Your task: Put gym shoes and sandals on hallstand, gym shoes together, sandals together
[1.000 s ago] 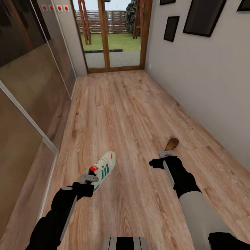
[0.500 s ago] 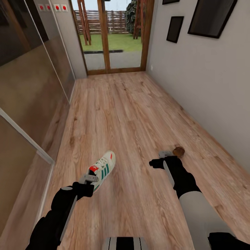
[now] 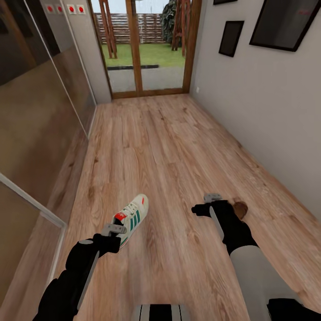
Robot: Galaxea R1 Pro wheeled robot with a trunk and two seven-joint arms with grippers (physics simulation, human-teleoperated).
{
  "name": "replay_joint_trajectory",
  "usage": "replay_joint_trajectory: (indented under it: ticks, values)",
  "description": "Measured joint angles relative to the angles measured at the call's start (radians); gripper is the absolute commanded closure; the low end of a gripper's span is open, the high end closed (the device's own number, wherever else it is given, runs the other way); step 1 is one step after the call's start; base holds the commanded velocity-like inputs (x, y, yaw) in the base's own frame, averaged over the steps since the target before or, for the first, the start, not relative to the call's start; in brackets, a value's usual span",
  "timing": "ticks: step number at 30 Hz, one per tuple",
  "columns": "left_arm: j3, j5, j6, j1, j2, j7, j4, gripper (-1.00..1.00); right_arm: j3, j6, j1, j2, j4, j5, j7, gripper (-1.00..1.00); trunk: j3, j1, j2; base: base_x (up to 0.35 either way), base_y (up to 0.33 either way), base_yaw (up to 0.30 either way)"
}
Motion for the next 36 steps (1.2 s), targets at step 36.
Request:
replay_joint_trajectory:
  ticks: [36]
  values:
    - [0.000,-0.001,0.000,0.000,0.000,0.000,0.000,1.00,-0.001,0.000,0.000,0.000,-0.001,0.000,0.000,-1.00,0.001,0.000,0.000,0.335,0.085,-0.009]
